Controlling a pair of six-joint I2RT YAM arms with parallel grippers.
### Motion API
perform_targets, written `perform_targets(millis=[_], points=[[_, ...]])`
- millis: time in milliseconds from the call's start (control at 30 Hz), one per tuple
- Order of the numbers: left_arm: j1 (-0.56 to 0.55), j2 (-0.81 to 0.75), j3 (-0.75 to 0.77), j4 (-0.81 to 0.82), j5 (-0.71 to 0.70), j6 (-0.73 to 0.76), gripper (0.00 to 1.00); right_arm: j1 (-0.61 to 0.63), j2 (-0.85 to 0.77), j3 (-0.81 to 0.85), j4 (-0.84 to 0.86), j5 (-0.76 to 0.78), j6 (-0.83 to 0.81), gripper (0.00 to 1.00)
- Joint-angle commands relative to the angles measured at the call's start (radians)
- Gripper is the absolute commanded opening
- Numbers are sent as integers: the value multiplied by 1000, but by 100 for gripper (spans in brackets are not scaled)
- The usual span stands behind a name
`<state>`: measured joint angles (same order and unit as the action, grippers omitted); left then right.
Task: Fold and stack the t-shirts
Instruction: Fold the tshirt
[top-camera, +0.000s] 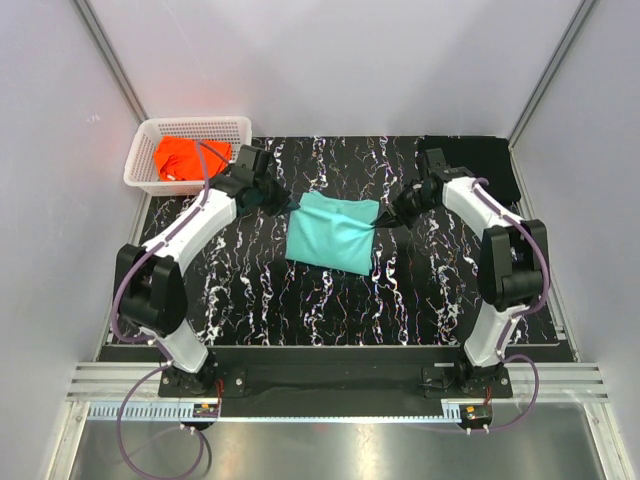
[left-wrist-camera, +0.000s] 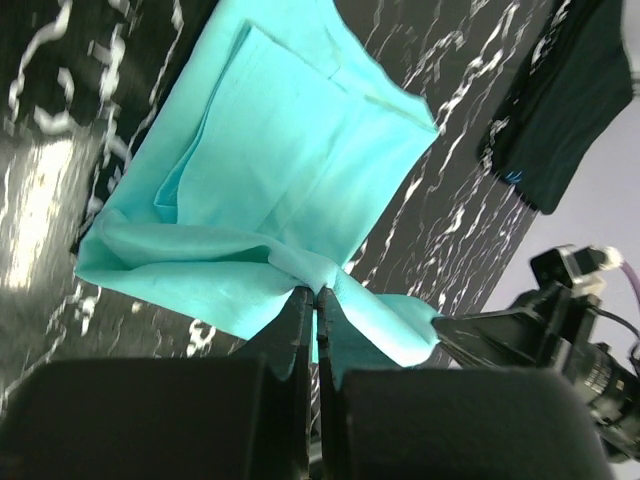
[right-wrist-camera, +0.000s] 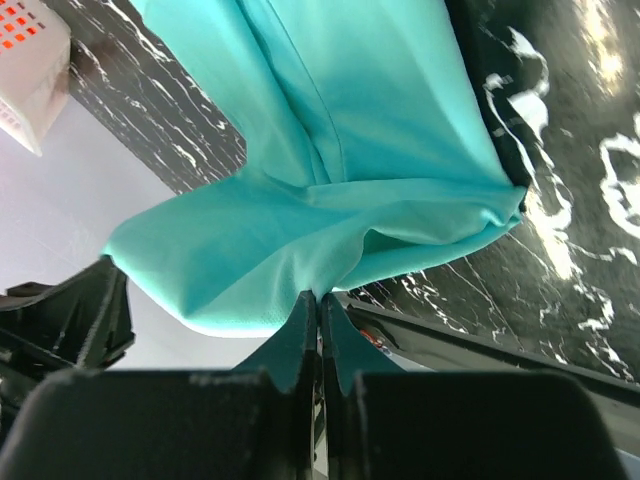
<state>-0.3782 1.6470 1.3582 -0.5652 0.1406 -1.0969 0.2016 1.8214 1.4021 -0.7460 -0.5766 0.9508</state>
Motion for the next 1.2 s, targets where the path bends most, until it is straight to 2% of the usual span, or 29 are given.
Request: perform_targets(millis=[0,100,267,433,567,733,867,1167], points=[[30,17,102,68,24,87,0,-17,25,98,-1,-58,-46,4],[51,31,120,70,24,110,0,-27,64,147,-1,-71,-50,5],[61,88,154,77,117,152,0,-33,78,135,-3,-110,-57,5],[59,7,93,77,120,147,0,-31,18,77,-4,-114,-66,4],[59,-111,-37,77,131,126,0,-27,-94,6,-19,-115,-64,3],[32,-332,-194,73,151,83,0,12,-242,-104,-47,-117,-52,2],[16,-505,-332,44,155,43,0,84,-362,-210,-53,-94,-2,2],[-4,-886,-533,-99,211,-18,0,255,-640,-392,-53,-23,164,2]])
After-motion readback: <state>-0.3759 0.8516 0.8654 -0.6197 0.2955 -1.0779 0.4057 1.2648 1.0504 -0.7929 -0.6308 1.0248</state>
